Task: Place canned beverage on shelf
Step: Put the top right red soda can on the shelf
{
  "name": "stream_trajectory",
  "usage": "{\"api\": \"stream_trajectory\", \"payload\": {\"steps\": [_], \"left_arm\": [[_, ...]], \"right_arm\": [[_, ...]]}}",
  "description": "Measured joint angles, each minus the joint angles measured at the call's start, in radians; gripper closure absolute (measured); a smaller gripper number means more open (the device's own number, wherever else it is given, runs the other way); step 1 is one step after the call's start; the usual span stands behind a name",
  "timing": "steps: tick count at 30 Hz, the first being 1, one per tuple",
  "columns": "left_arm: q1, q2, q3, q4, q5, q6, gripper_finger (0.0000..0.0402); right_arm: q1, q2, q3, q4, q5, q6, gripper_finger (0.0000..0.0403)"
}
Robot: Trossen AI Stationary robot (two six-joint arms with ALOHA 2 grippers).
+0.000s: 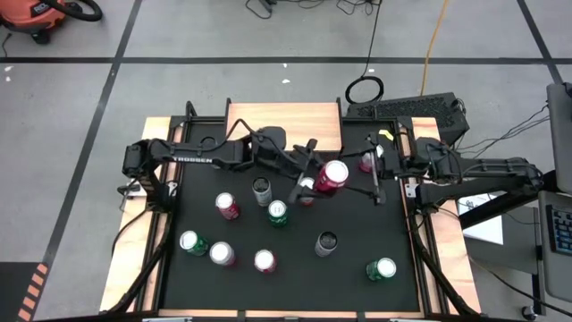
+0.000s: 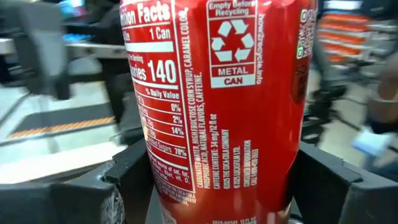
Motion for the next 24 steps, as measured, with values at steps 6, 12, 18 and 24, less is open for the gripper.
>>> {"api": "stream_trajectory", "payload": {"steps": [6,12,18,24], "left_arm": [[0.024,0.0,0.0,0.033,0.201,0.057,0.0109],[0.041,0.008,0.002,0.04,0.292,0.108,0.0109],[0.062,0.025,0.002,0.029,0.352,0.107,0.0109],[0.078,0.046,0.002,0.027,0.395,0.101,0.0109]], "right_arm": [[0.0,0.002,0.0,0.035,-0.137,-0.001,0.0045],[0.0,0.048,0.0,0.154,-0.144,0.04,0.0045],[0.0,0.108,0.0,0.194,-0.178,0.03,0.0045],[-0.005,0.17,0.0,0.293,-0.197,0.055,0.0045]]}}
